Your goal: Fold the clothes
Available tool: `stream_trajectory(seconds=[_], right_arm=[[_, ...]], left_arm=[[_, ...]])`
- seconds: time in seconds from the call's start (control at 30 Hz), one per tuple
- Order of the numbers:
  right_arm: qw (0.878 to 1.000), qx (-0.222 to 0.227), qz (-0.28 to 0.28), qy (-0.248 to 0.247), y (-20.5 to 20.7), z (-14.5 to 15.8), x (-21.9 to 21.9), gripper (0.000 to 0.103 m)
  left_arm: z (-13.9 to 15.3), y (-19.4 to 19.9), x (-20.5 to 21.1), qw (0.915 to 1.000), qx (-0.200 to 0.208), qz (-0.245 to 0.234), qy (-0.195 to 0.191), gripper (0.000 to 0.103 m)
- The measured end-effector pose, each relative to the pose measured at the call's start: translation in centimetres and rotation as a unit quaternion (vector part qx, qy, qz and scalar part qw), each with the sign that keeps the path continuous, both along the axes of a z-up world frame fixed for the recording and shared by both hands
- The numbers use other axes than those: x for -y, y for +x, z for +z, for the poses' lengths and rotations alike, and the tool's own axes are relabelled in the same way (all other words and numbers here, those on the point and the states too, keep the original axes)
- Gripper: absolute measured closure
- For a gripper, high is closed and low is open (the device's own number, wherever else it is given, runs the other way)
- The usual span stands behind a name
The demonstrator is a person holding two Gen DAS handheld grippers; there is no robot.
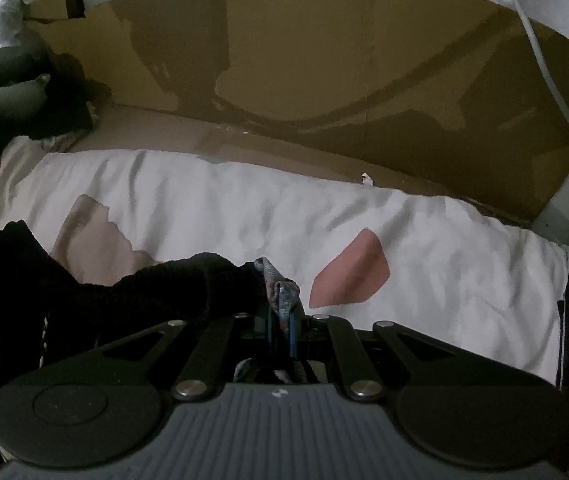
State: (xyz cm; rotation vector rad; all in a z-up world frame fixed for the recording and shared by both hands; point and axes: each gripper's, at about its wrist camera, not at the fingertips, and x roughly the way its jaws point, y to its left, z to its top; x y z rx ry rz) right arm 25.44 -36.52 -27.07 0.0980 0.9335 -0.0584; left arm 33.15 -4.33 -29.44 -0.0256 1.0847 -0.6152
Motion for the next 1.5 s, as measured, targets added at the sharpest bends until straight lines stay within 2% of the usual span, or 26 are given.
stream_trajectory(seconds=[0.57, 0.9, 0.97, 1.03, 1.13, 1.2, 1.23, 1.27, 1.5], right_arm=[[1.0, 0.016, -0.002, 0.005, 3.8, 1.5, -2.1, 0.097], [0.999, 0.038, -0.027, -0.01, 6.4, 2.9, -2.0, 0.097], [0.999, 0.036, -0.037, -0.013, 6.7, 2.8, -1.6, 0.096], [0.998, 0.03, -0.046, -0.016, 7.0, 2.3, -1.3, 0.095], [0.999, -0.01, -0.046, 0.01, 7.5, 0.6, -0.7, 0.085], [0.999, -0.015, -0.048, 0.021, 7.0, 0.1, -0.2, 0.057], [0.998, -0.011, -0.05, 0.021, 6.6, 0.1, 0.1, 0.053], [0.998, -0.007, -0.051, 0.022, 6.1, 0.2, 0.4, 0.051], [0.999, -0.004, -0.045, 0.023, 3.0, 2.2, 2.2, 0.05]], left_arm=[[1.8, 4.5, -1.0, 0.9987, 0.039, 0.033, -0.008, 0.09], [3.4, 7.2, 0.6, 0.9964, 0.071, 0.038, -0.027, 0.091], [2.7, 7.6, 1.2, 0.9972, 0.06, 0.035, -0.028, 0.089], [0.9, 8.0, 1.9, 0.9991, 0.026, 0.031, -0.015, 0.084], [-1.4, 7.5, 2.2, 0.9991, 0.003, 0.039, 0.018, 0.078], [-2.1, 6.8, 1.7, 0.9992, 0.001, 0.036, 0.019, 0.055], [-2.3, 6.4, 1.4, 0.9992, 0.001, 0.036, 0.02, 0.051], [-2.3, 6.3, 0.9, 0.9991, -0.001, 0.037, 0.02, 0.049], [-1.0, 5.3, -2.2, 0.9973, -0.009, 0.072, 0.006, 0.049]])
